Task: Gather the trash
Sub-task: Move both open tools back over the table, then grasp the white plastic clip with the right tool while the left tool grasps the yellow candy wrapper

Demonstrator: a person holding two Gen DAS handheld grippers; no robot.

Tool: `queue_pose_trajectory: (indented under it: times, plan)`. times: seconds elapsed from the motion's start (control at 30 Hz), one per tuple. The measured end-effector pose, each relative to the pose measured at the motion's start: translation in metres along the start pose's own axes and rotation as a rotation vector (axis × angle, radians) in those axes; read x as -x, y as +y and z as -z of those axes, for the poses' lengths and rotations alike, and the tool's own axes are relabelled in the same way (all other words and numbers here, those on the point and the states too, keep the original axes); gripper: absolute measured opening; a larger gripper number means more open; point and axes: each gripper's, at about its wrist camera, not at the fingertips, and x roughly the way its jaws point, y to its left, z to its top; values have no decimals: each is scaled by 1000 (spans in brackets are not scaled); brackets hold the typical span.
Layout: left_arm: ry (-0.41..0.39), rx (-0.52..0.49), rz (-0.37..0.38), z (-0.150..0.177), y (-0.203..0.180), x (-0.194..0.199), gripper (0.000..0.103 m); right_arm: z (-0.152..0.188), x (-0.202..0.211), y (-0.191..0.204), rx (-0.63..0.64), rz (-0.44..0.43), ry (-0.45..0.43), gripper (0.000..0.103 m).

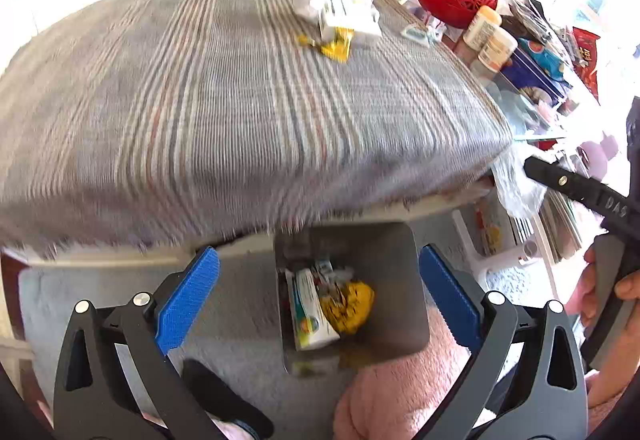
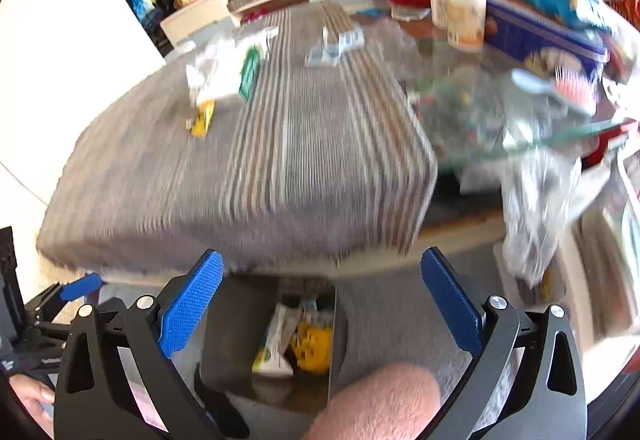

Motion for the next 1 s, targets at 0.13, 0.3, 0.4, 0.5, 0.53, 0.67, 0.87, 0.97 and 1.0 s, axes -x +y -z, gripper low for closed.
queue_pose_trajectory:
  times: [0.13, 0.3, 0.4, 0.5, 0.53, 0.67, 0.87, 0.97, 1.0]
  plan:
    - [-35, 2, 14, -38, -3, -4, 95, -38, -4, 1, -2, 21, -53, 100]
    - [-69, -37, 1, -84, -10, -19, 94, -84, -24, -1, -32, 12, -84, 100]
    - [-70, -45, -20, -106, -13, -32, 91, -112, -45, -1, -45, 21, -82, 100]
    - [-59, -37, -54, -125, -12, -51, 85, -135, -65, 1, -38, 44, -78, 99]
    - [-55, -33, -56, -128, -11, -57, 81, -142, -72, 2, -35, 51, -77, 98]
    - [-29, -22, -49, -141, -6, -80, 74, -163, -96, 5, -19, 64, -68, 83]
    - [-39, -63, -51, -152, -7, -103, 66, -183, -124, 7, -1, 81, -49, 72]
    - [-53, -91, -75, -157, -11, -108, 58, -188, -136, 8, 15, 84, -44, 63]
    - [-57, -97, -83, -158, -11, -108, 53, -188, -139, 9, 19, 88, -41, 60]
